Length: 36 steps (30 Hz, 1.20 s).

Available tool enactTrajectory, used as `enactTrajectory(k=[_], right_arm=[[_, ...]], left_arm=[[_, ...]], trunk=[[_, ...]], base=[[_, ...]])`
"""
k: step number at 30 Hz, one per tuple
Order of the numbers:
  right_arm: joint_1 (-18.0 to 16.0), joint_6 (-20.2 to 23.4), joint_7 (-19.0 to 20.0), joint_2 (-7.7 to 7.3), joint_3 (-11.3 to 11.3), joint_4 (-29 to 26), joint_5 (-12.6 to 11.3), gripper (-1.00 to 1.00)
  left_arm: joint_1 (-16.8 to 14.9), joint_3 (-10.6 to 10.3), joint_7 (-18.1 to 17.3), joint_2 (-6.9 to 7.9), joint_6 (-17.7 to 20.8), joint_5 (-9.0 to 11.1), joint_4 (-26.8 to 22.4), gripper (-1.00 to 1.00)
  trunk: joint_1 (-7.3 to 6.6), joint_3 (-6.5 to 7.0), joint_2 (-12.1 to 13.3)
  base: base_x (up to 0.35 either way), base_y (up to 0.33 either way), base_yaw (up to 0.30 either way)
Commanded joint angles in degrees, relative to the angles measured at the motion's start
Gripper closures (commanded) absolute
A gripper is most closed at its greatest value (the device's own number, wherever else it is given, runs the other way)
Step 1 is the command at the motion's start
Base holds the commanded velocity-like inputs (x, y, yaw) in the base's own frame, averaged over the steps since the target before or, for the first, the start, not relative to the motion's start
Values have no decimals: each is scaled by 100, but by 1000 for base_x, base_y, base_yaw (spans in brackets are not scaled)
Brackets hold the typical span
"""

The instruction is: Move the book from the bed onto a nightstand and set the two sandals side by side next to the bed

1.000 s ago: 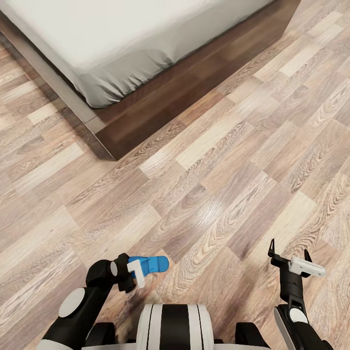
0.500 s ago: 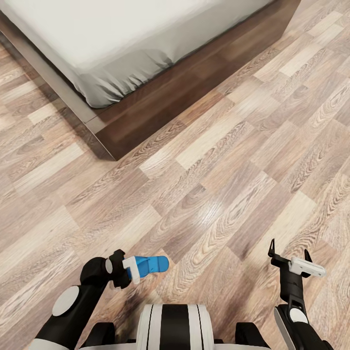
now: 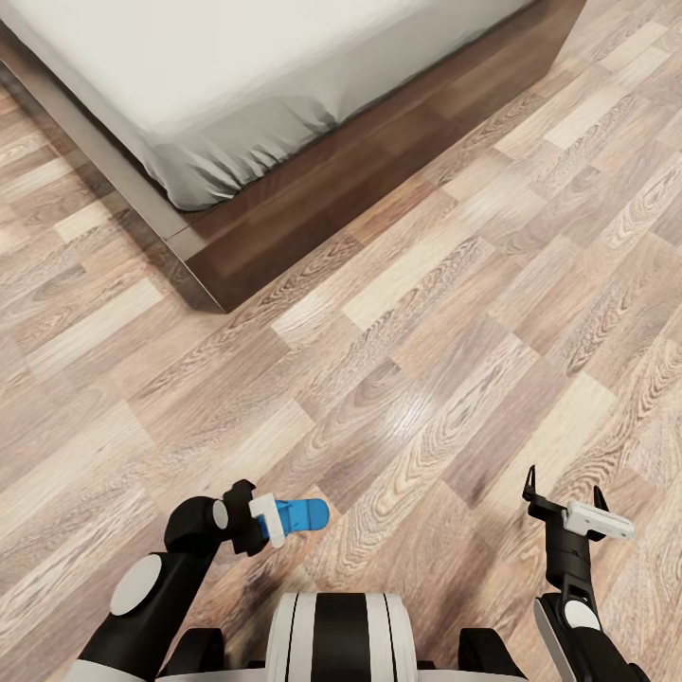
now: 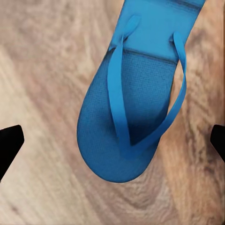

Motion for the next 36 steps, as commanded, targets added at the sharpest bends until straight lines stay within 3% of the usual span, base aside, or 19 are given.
enactTrajectory(k=[1, 24, 36], right_arm=[[-2, -14, -23, -2, 7, 2, 3, -100], [-2, -14, -21, 7, 8, 8, 3, -100], [-2, -14, -22, 7, 13, 10, 3, -100]], left_arm=[[-3, -11, -29, 1, 47, -20, -7, -100], [-4, -12, -29, 7, 65, -30, -7, -100], [-6, -3, -29, 22, 65, -54, -15, -100]], trunk=[[-1, -3, -1], [56, -490, -31], [56, -490, -31]], base=[[0, 0, 0], [0, 0, 0], [0, 0, 0]])
